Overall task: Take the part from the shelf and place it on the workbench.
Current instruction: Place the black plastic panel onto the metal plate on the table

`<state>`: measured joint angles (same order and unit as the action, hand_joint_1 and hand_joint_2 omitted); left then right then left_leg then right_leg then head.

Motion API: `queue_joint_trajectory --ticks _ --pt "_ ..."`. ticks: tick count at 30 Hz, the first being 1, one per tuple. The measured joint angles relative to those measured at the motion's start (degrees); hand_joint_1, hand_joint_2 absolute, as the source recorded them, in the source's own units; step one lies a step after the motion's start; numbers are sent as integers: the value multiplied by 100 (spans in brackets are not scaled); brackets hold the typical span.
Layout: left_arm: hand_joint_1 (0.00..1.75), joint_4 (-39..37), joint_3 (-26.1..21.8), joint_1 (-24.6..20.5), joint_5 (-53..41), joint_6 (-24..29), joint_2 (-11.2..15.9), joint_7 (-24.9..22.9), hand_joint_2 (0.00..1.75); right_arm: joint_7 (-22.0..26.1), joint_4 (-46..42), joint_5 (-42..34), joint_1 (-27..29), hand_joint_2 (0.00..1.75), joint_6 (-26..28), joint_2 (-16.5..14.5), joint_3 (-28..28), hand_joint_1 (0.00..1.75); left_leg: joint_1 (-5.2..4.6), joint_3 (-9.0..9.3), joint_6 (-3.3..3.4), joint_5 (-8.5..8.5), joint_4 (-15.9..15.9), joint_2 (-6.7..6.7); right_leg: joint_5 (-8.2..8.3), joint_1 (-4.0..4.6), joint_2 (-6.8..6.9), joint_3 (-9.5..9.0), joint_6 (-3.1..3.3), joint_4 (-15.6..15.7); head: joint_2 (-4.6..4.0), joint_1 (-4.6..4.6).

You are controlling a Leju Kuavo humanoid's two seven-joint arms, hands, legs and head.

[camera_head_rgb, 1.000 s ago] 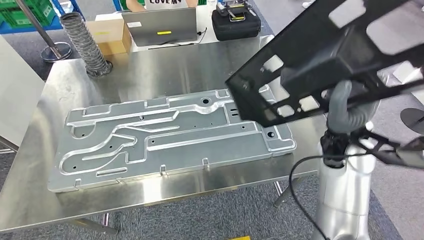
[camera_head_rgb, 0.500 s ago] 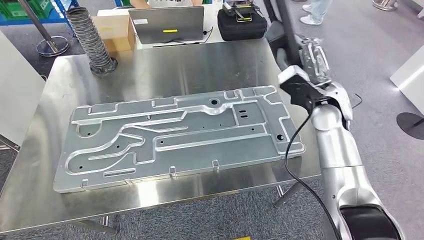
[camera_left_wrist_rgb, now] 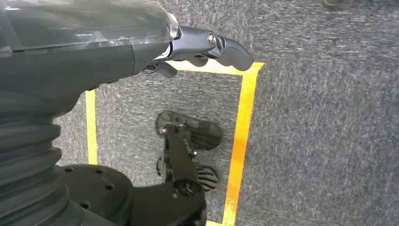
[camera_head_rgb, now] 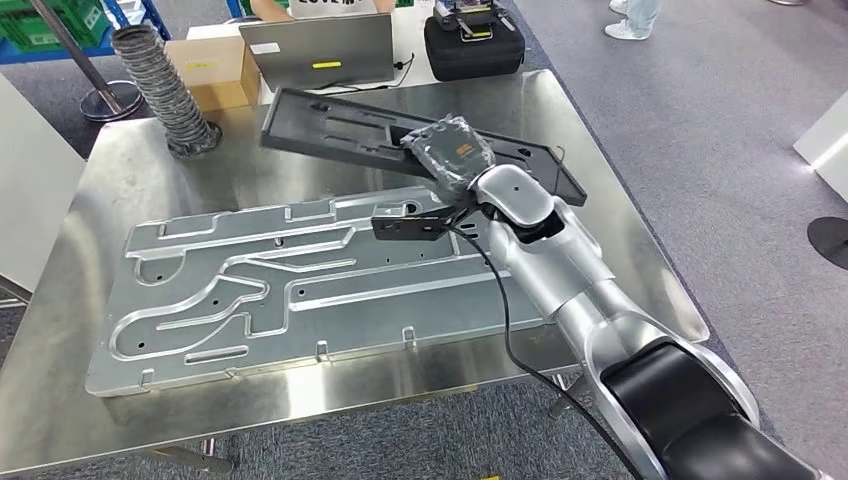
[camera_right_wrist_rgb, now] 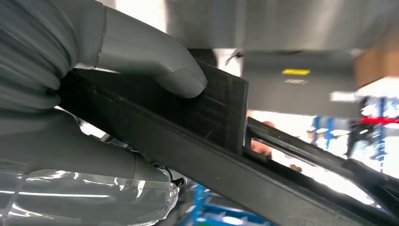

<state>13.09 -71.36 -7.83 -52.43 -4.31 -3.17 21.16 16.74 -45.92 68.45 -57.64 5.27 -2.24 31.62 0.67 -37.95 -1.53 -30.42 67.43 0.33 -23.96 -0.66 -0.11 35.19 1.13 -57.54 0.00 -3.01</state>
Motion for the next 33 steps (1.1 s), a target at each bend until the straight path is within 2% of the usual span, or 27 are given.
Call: queue_joint_trajectory --ticks 1,2,3,4,6,7,8,9,12,14,16,17,18,19,21,23,25,27,28,30,32,33 --pt "0 0 0 0 -1 0 0 0 175 29 129 16 -34 175 -36 -73 85 175 4 -213 -16 -137 397 -1 -9 7 -1 -10 11 -1 0 0" --pt "0 0 0 2 -2 0 -1 0 175 55 260 32 -53 175 -64 -140 163 175 6 -377 -28 -187 667 -1 -20 14 0 -21 17 -2 0 1" --pt "0 0 1 4 -5 0 -1 0 175 69 373 43 -59 175 -78 -193 225 175 7 -446 -33 -124 726 -1 -31 17 0 -33 16 -6 0 1" --pt "0 0 1 6 -10 0 -2 0 175 85 472 51 -65 175 -84 -239 273 175 9 -395 -33 51 540 -2 -45 18 -1 -45 10 -13 0 0" --pt "0 0 3 7 -20 1 -2 -2 175 135 646 44 -94 175 -85 -324 346 175 15 -60 -20 486 -247 -4 -89 27 -6 -69 -23 -46 0 -1" --pt "0 0 4 5 -25 2 -2 -3 175 170 723 32 -110 175 -84 -357 377 175 12 97 3 615 -589 0 -111 38 -12 -70 -45 -69 0 -1" --pt "0 0 7 5 -29 2 -4 -6 175 211 801 16 -120 175 -82 -384 407 175 7 196 28 671 -803 2 -125 49 -16 -68 -70 -84 0 0" --pt "0 0 8 7 -33 2 -7 -9 175 252 876 -5 -123 175 -81 -405 436 175 0 231 60 658 -876 6 -131 61 -20 -62 -96 -90 0 1" --pt "0 0 15 17 -50 3 -16 -13 175 373 1052 -90 -106 175 -79 -443 513 175 8 238 167 668 -910 6 -188 49 -17 -34 -173 -146 0 1" --pt "0 0 21 10 -76 9 -22 -15 175 426 1148 -140 -94 175 -72 -452 553 175 24 253 230 677 -936 2 -434 33 -13 162 -228 -570 0 1" --pt "0 0 33 3 -99 23 -24 -22 175 447 1272 -158 -51 175 -60 -454 604 175 21 256 258 669 -935 1 -773 28 -12 551 -261 -1354 0 1" --pt "0 0 46 3 -109 32 -24 -29 175 444 1338 -156 -6 175 -53 -454 635 175 18 258 263 665 -932 4 -859 26 -12 722 -267 -1668 0 1" --pt "0 -1 63 6 -117 39 -24 -38 175 440 1401 -153 46 175 -45 -454 663 175 14 261 268 661 -928 8 -841 28 -12 809 -261 -1796 0 1" --pt "0 -1 83 9 -127 46 -25 -45 175 436 1457 -150 92 175 -36 -455 688 175 7 268 270 656 -924 13 -714 31 -12 782 -243 -1689 0 1" --pt "0 -2 120 10 -148 52 -32 -53 175 429 1550 -149 142 175 -12 -459 728 175 -12 289 266 642 -920 18 -275 55 -12 444 -166 -913 0 1" --pt "0 -3 147 1 -169 53 -47 -55 175 423 1626 -150 153 175 22 -461 758 175 -37 296 238 626 -920 15 -23 95 -3 130 -92 -233 0 1" --pt "0 -4 164 -9 -193 59 -55 -55 175 420 1699 -149 181 175 63 -463 784 175 -41 300 191 620 -932 11 -14 124 3 59 -62 -73 0 1" --pt "0 -4 181 -9 -212 70 -48 -55 175 420 1773 -146 226 175 95 -460 809 175 -45 315 134 603 -935 9 15 98 5 17 -33 1 0 1" --pt "0 -4 193 -6 -219 75 -43 -53 175 420 1806 -144 243 175 108 -458 823 175 -50 289 106 542 -860 8 36 79 9 -14 -13 50 0 1" --pt "0 -6 219 -4 -225 83 -32 -47 175 427 1861 -138 275 175 122 -460 857 175 -39 83 57 260 -376 3 63 52 16 -59 15 116 0 0" --pt "0 -8 243 6 -227 88 -33 -33 175 438 1921 -119 333 175 131 -459 897 175 -11 -274 4 -66 376 1 57 51 16 -64 30 116 0 0" --pt "0 -9 251 18 -227 92 -33 -25 175 441 1949 -108 366 175 137 -458 912 175 7 -389 -20 -115 600 0 49 48 13 -65 29 107 0 0"
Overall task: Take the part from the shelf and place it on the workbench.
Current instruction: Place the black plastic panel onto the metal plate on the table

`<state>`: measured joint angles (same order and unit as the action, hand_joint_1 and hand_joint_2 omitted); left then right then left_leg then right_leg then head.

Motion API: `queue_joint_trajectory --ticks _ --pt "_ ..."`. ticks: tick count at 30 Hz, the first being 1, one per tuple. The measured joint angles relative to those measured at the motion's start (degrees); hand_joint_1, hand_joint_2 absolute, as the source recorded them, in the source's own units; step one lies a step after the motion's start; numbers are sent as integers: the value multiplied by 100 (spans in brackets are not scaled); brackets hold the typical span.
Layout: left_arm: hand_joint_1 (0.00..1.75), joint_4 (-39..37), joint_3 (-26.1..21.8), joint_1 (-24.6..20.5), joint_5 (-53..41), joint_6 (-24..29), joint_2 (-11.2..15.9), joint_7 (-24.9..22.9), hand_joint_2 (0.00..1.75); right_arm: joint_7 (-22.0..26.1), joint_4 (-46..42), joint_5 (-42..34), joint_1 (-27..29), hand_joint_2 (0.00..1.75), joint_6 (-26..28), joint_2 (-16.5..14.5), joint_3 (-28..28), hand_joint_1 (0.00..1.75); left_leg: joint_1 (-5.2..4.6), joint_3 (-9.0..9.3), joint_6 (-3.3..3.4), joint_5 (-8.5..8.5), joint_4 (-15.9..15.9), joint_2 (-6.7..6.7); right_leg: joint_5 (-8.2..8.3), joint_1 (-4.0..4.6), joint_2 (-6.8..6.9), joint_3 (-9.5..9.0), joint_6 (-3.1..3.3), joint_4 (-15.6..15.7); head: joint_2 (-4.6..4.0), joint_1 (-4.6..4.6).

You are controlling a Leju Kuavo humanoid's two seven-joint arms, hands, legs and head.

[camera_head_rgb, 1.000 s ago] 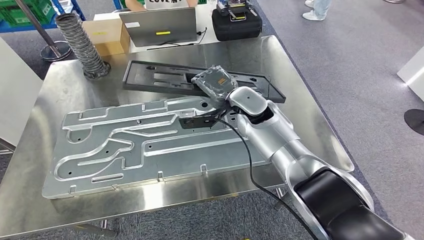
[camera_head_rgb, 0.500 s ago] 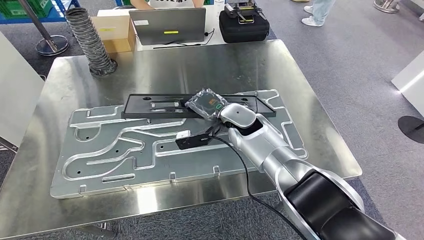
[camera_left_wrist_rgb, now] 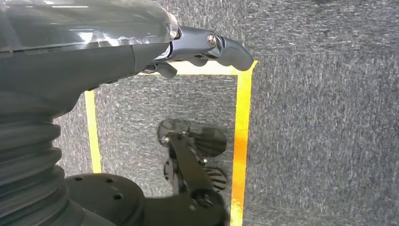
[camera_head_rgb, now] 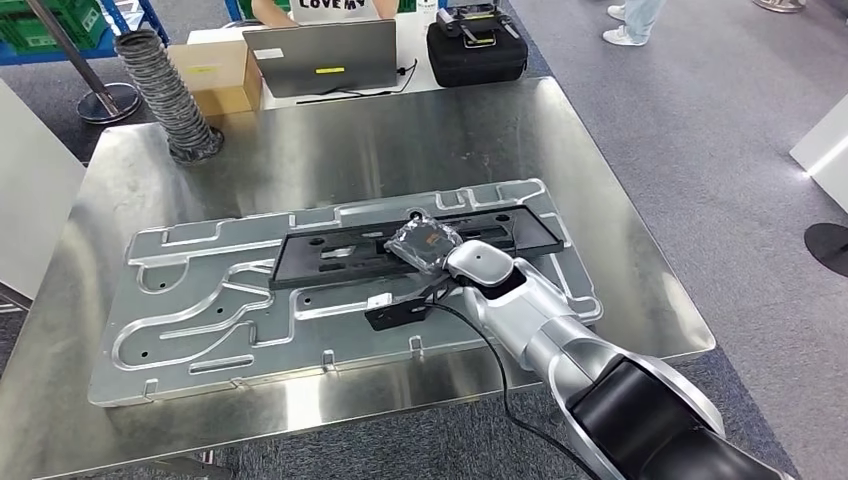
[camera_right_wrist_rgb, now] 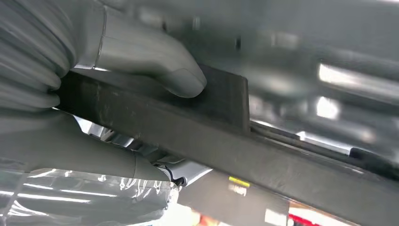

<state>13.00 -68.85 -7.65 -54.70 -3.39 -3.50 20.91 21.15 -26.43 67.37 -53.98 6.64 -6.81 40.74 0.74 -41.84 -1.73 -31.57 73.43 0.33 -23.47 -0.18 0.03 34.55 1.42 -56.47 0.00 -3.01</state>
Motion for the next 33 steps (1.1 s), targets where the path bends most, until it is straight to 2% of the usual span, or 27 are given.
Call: queue_joint_trajectory --ticks 1,2,4,5,6,9,10,11,13,14,15,16,17,19,20,21,24,26,27,29,30,31,32,33 --pt "0 0 6 13 1 5 2 10 175 3 26 11 23 175 5 1 13 175 20 -13 -23 63 12 -1 -11 -7 -6 0 -8 -15 0 -1" --pt "0 0 9 24 2 9 5 20 175 9 45 20 32 175 7 2 25 175 41 97 -41 228 -218 -4 -27 -19 -16 -3 -24 -39 0 -1" --pt "0 -2 13 28 3 15 10 46 175 22 71 33 23 175 -8 3 47 175 75 496 -62 581 -1008 -12 -78 -29 -42 -1 -79 -111 0 -1" --pt "0 -3 16 26 4 15 11 60 175 27 85 36 13 175 -20 6 56 175 77 647 -38 667 -1299 -11 -100 -25 -60 7 -111 -147 0 0" --pt "0 -5 19 27 6 15 11 75 175 31 98 37 0 175 -32 11 63 175 72 728 -5 686 -1454 -11 -111 -17 -77 15 -141 -171 0 1" --pt "0 -8 27 35 18 14 10 123 175 49 141 37 -47 175 -64 37 85 175 61 756 126 679 -1500 -33 -104 -20 -122 22 -226 -176 0 1" --pt "0 -9 30 35 21 14 10 140 175 59 154 37 -64 175 -75 46 93 175 68 767 167 694 -1520 -49 -157 -26 -117 48 -254 -238 0 1" --pt "0 -9 33 33 23 13 10 156 175 69 165 36 -80 175 -90 55 99 175 76 774 202 713 -1542 -68 -278 -34 -107 127 -280 -412 0 1" --pt "0 -9 35 33 32 11 11 177 175 86 187 33 -87 175 -113 67 114 175 76 766 241 729 -1561 -97 -669 -50 -74 447 -320 -1113 0 1" --pt "0 -9 36 33 34 8 11 181 175 90 197 29 -81 131 -119 69 119 131 73 755 245 734 -1560 -107 -843 -59 -67 629 -337 -1514 0 1" --pt "0 -9 36 35 36 4 11 181 175 90 206 26 -73 87 -121 70 123 87 72 748 245 736 -1558 -111 -928 -68 -60 748 -348 -1790 0 1" --pt "0 -9 36 37 36 -1 10 180 175 92 215 23 -69 44 -126 71 127 44 73 745 242 740 -1555 -113 -901 -76 -54 761 -354 -1855 0 1" --pt "0 -10 37 39 36 -5 9 180 175 96 222 21 -69 0 -132 71 132 0 78 745 235 743 -1549 -107 -769 -84 -48 654 -354 -1679 0 1" --pt "0 -15 40 38 36 -13 3 181 87 107 232 21 -75 0 -138 70 142 0 81 741 200 740 -1527 -88 -413 -104 -42 223 -342 -874 0 1" --pt "0 -17 42 36 36 -14 1 184 44 111 235 21 -79 0 -138 67 147 0 74 732 169 737 -1511 -73 -300 -101 -42 49 -324 -522 0 1" --pt "0 -19 43 34 38 -11 0 191 0 114 238 20 -79 0 -140 60 153 0 64 723 132 738 -1502 -62 -252 -91 -43 -50 -301 -307 0 1" --pt "0 -23 43 31 62 24 -5 216 0 122 246 9 -78 0 -155 35 187 0 67 714 16 758 -1528 -43 -232 -65 -40 -72 -188 -207 0 1" --pt "0 -25 41 32 100 52 -10 220 0 139 253 -18 -87 0 -165 5 214 0 85 651 -34 641 -1383 -40 -193 -79 -31 -89 -104 -154 0 1" --pt "0 -26 41 32 117 59 -12 221 0 163 256 -45 -89 0 -165 -21 225 0 90 539 -48 488 -1133 -39 -177 -82 -27 -95 -70 -133 0 1" --pt "0 -29 40 34 150 62 -17 221 0 252 257 -154 -82 0 -145 -71 236 0 89 183 -60 115 -353 -39 -174 -53 -26 -87 -36 -131 0 1" --pt "0 -30 39 38 163 60 -19 221 0 316 257 -233 -74 0 -125 -92 237 0 89 27 -62 12 -28 -40 -177 -37 -24 -85 -28 -135 0 1" --pt "0 -31 38 41 176 60 -20 221 0 386 253 -320 -69 0 -97 -107 236 0 89 -42 -59 14 107 -40 -182 -23 -23 -86 -24 -140 0 1" --pt "0 -31 36 44 189 60 -19 221 0 459 240 -409 -67 0 -62 -122 234 0 88 3 -49 127 5 -40 -190 -14 -22 -92 -23 -146 0 1" --pt "0 -31 34 45 201 61 -18 221 0 533 210 -499 -70 0 -17 -138 229 0 88 159 -32 323 -320 -41 -202 -9 -22 -103 -28 -156 0 1"
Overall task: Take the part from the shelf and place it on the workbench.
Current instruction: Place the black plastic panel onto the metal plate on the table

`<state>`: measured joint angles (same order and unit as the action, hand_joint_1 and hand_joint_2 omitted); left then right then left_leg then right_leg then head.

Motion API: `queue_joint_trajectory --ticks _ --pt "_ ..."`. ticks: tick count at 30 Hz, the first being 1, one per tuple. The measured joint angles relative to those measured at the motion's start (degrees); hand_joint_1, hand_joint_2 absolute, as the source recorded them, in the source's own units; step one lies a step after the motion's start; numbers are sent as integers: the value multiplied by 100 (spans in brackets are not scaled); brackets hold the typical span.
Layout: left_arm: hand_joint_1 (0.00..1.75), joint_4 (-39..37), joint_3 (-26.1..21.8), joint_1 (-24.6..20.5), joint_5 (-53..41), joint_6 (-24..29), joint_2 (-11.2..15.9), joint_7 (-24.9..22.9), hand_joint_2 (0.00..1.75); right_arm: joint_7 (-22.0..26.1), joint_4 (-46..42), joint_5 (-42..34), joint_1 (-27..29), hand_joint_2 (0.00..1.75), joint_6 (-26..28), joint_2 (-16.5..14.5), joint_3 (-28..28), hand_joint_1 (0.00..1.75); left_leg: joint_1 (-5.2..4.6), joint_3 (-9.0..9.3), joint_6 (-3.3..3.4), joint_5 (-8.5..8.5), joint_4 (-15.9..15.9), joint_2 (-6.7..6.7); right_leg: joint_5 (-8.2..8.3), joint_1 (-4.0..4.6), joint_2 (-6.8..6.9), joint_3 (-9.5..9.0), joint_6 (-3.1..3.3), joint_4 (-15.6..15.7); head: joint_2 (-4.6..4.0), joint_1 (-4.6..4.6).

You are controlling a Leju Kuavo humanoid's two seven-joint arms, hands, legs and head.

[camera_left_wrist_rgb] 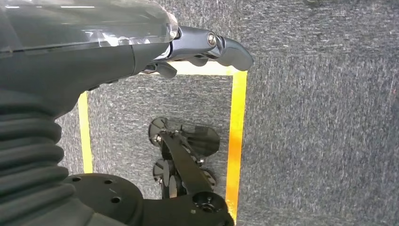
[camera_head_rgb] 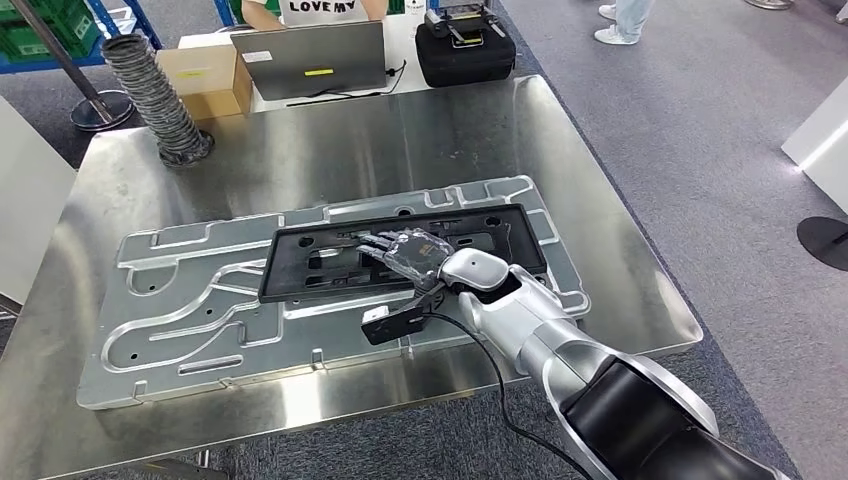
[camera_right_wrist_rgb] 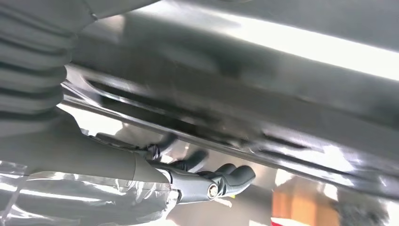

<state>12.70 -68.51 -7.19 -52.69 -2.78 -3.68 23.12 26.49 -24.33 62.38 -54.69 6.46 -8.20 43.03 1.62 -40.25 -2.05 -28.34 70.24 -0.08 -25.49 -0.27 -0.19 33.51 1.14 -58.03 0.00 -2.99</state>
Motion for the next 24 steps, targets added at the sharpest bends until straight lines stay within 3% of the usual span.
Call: queue_joint_trajectory --ticks 2,3,6,8,9,11,13,14,15,17,18,19,22,24 --pt "0 0 -2 -4 23 2 3 1 0 116 -87 -143 -28 0 85 -30 -16 0 -14 384 47 312 -789 -6 -34 13 -3 -9 -31 -31 0 0" --pt "0 0 -2 -7 31 2 3 1 0 155 -129 -188 -45 0 114 -41 -25 0 -27 504 72 380 -1039 -4 -43 19 -4 -3 -58 -42 0 0" --pt "0 0 -3 3 39 2 1 2 0 213 -211 -267 -68 0 147 -55 -46 0 -54 547 148 390 -1167 15 -41 22 -2 14 -154 -29 0 0" --pt "0 0 -5 9 43 1 -2 10 0 325 -301 -448 -69 0 180 -55 -99 0 -36 558 211 417 -1210 18 -150 12 1 71 -216 -164 0 0" --pt "0 0 -5 5 43 0 -3 16 0 415 -376 -605 -63 0 194 -53 -149 0 -24 565 240 428 -1230 16 -289 7 2 178 -242 -397 0 0" --pt "0 0 -6 -4 45 -3 -2 25 0 591 -595 -997 -15 0 193 -33 -285 0 -32 564 274 428 -1234 14 -642 -8 3 548 -276 -1157 0 0" --pt "0 0 -6 -4 51 -8 0 26 0 703 -862 -1372 77 0 168 15 -418 0 -38 565 286 421 -1228 19 -775 -12 3 840 -290 -1699 0 0" --pt "0 0 -7 -2 57 -8 1 23 0 740 -1002 -1536 114 0 156 44 -479 0 -39 567 287 417 -1223 24 -684 -12 3 849 -285 -1673 0 0" --pt "0 0 -7 -1 67 -8 1 22 0 763 -1141 -1663 138 0 158 75 -531 0 -41 571 283 412 -1216 29 -497 -10 3 742 -269 -1407 0 0" --pt "0 0 -8 -4 91 -6 -3 22 0 769 -1533 -1839 167 0 261 179 -644 0 -58 573 261 396 -1196 37 -91 9 3 373 -210 -575 0 0" --pt "0 0 -8 -5 104 -6 -5 25 0 742 -1741 -1885 195 0 355 246 -698 0 -69 570 241 390 -1190 41 26 22 5 233 -181 -259 0 0" --pt "0 0 -9 -3 124 -7 -7 31 0 687 -1986 -1922 236 0 508 323 -772 0 -79 567 219 384 -1186 44 69 37 7 158 -157 -85 0 0" --pt "0 0 -23 18 187 -20 -8 51 0 454 -2636 -1912 471 0 1090 607 -1064 0 -85 580 151 373 -1204 48 76 28 17 119 -99 5 0 0" --pt "0 0 -49 51 253 -54 -5 57 0 323 -3315 -1656 907 0 1648 924 -1420 0 -80 517 113 208 -999 37 97 -5 50 58 -53 76 0 0"
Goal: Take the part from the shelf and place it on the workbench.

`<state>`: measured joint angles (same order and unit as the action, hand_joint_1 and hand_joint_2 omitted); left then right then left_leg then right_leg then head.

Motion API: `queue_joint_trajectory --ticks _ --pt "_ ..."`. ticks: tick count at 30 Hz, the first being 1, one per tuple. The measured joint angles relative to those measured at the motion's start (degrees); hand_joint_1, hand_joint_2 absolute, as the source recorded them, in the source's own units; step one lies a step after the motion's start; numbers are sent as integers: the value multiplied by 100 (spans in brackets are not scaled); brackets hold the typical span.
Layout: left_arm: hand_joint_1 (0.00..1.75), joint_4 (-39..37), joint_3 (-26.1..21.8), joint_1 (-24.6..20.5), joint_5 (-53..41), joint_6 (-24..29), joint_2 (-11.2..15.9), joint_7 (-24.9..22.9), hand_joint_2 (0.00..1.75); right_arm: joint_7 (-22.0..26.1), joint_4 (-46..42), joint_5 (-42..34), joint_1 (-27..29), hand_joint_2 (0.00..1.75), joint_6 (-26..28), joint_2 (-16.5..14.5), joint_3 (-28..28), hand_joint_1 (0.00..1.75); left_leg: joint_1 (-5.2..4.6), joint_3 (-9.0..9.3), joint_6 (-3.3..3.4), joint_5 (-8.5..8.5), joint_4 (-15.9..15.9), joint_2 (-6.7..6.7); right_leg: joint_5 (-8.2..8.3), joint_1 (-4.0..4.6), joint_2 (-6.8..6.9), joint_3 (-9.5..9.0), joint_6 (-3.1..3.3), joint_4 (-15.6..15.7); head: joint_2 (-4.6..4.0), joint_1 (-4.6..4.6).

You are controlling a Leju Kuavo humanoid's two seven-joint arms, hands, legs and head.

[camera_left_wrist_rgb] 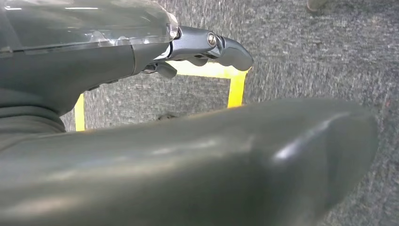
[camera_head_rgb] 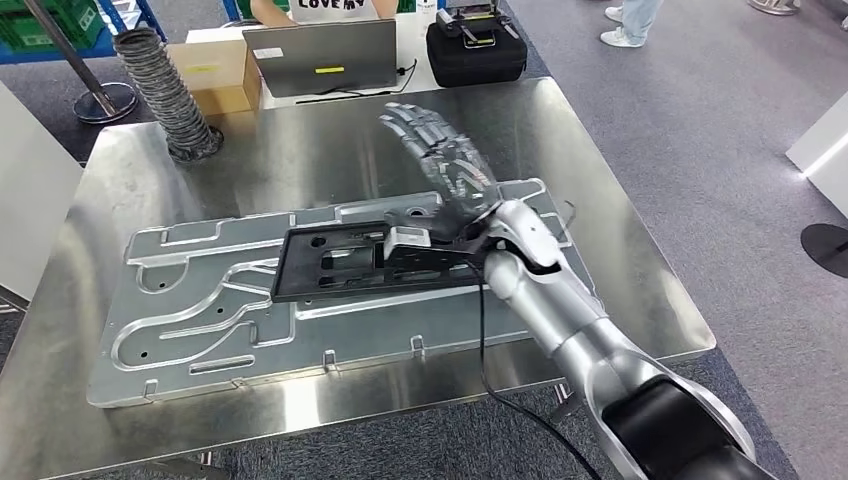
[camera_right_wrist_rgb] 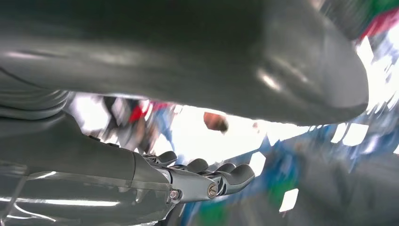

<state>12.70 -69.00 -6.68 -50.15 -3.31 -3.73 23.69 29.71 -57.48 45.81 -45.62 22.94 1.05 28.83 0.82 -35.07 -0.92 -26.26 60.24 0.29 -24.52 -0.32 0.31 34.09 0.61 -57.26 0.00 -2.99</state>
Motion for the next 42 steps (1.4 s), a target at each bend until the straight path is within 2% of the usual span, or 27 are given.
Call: queue_joint_trajectory --ticks 3,4,5,6,8,10,14,16,18,19,20,21,24,25,26,29,30,31,33,34,35,36,37,38,39,41,42 --pt "0 0 -86 108 116 -54 1 -15 0 -54 -1345 514 1036 0 850 532 -859 0 27 -410 -33 -545 1019 -12 -21 0 59 -54 37 27 0 -1" --pt "0 0 -117 144 148 -59 1 -28 0 -27 -1769 607 1458 0 1077 685 -1178 0 36 -529 -45 -645 1301 -14 -36 1 66 -66 30 24 0 -1" --pt "0 0 -145 174 175 -58 2 -44 0 30 -2187 629 1891 0 1275 821 -1516 0 43 -553 -54 -627 1376 -16 -55 -3 70 -80 15 18 0 -1" --pt "0 0 -169 194 195 -54 4 -57 0 118 -2584 589 2326 0 1427 929 -1848 0 51 -473 -60 -508 1235 -18 -78 -11 73 -99 -7 8 0 0" --pt "0 0 -227 224 240 -42 11 -83 0 390 -3396 419 3179 0 1635 1064 -2583 0 72 -87 -62 -164 507 -9 -138 -24 71 -138 -66 -27 0 0" --pt "0 0 -279 244 280 -30 15 -101 0 683 -4052 283 3994 0 1691 1077 -3211 0 69 186 -21 -33 -28 14 -181 -12 61 -143 -132 -81 0 1" --pt "0 0 -361 245 311 -14 15 -136 0 931 -4865 371 5000 0 1697 927 -3990 0 35 211 146 -12 -129 -2 -219 -43 18 -107 -256 -134 0 1" --pt "0 0 -380 224 307 -14 15 -145 0 927 -5082 441 5287 0 1696 809 -4196 0 39 186 229 43 -165 -13 -535 -57 9 22 -297 -487 0 1" --pt "0 0 -386 215 297 -14 14 -148 0 905 -5200 476 5469 0 1694 673 -4306 0 15 121 271 88 -167 -26 -1001 -58 0 301 -318 -1245 0 0" --pt "0 0 -387 215 292 -14 14 -149 0 893 -5230 481 5539 0 1691 613 -4335 0 -1 85 280 115 -166 -32 -1146 -58 -2 405 -319 -1570 0 0" --pt "0 0 -387 214 287 -14 13 -149 0 883 -5248 482 5593 0 1689 563 -4356 0 -16 47 284 144 -166 -37 -1183 -57 -2 420 -311 -1718 0 0" --pt "0 0 -388 213 283 -14 11 -149 0 874 -5260 480 5628 0 1686 524 -4377 0 -30 12 284 176 -165 -38 -1109 -54 -3 312 -291 -1622 0 0" --pt "0 0 -390 205 271 -14 -7 -150 0 830 -5307 436 5669 0 1661 455 -4437 0 -64 -67 256 282 -170 -35 -701 -12 -2 -473 -179 -415 0 1" --pt "0 0 -390 199 265 -14 -18 -150 0 809 -5333 397 5689 0 1646 440 -4460 0 -67 -73 232 318 -177 -32 -622 13 -4 -650 -147 -119 0 1" --pt "0 0 -390 194 259 -14 -27 -152 0 793 -5358 351 5716 0 1631 428 -4490 0 -64 -74 201 355 -187 -29 -594 38 -4 -728 -121 32 0 1" --pt "0 0 -390 198 234 -14 -33 -157 0 795 -5408 144 5819 0 1548 387 -4570 0 -59 -86 90 414 -217 -24 -453 41 -2 -667 -33 121 0 1" --pt "0 0 -390 202 223 -14 -34 -160 0 816 -5413 30 5845 0 1488 369 -4582 0 -61 -121 60 292 -140 -23 -380 23 2 -622 6 153 0 1" --pt "0 0 -390 205 212 -14 -34 -164 0 849 -5417 -125 5868 0 1392 346 -4592 0 -61 -182 33 63 47 -23 -303 5 6 -563 34 182 0 1" --pt "0 0 -388 202 197 -14 -40 -172 0 925 -5416 -504 5908 0 1149 304 -4612 0 -48 -350 -5 -548 717 -23 -174 3 8 -408 60 187 0 0" --pt "0 0 -388 202 186 -14 -43 -174 0 960 -5416 -721 5927 0 1006 286 -4621 0 -45 -409 -22 -743 1076 -24 -111 5 9 -322 58 180 0 0" --pt "0 0 -388 203 173 -12 -45 -176 0 983 -5415 -950 5944 0 864 271 -4631 0 -44 -407 -33 -800 1320 -24 -51 7 10 -233 53 169 0 0" --pt "0 0 -389 204 162 -10 -46 -176 0 995 -5414 -1180 5960 0 730 259 -4642 0 -43 -317 -38 -723 1382 -24 6 7 13 -143 42 151 0 0" --pt "0 0 -390 205 146 -7 -46 -175 0 1003 -5414 -1418 5976 0 599 251 -4657 0 -41 -123 -38 -566 1233 -25 56 4 18 -56 28 126 0 0" --pt "0 0 -389 204 130 -5 -45 -172 0 1005 -5415 -1644 5993 0 478 246 -4680 0 -39 168 -34 -412 889 -39 98 1 29 23 10 91 0 0" --pt "0 0 -388 199 115 -4 -44 -168 0 1006 -5415 -1820 6013 0 383 243 -4703 0 -47 500 -27 -360 423 -85 132 10 46 93 -10 44 0 0" --pt "0 0 -387 184 83 -7 -44 -156 0 1008 -5417 -2020 6070 0 237 241 -4755 0 -70 932 44 -419 -263 -153 193 23 90 166 -64 -25 0 0" --pt "0 0 -387 181 75 -10 -45 -152 0 1010 -5416 -2040 6097 0 198 239 -4771 0 -88 989 91 -468 -404 -160 226 26 115 177 -97 -39 0 0"
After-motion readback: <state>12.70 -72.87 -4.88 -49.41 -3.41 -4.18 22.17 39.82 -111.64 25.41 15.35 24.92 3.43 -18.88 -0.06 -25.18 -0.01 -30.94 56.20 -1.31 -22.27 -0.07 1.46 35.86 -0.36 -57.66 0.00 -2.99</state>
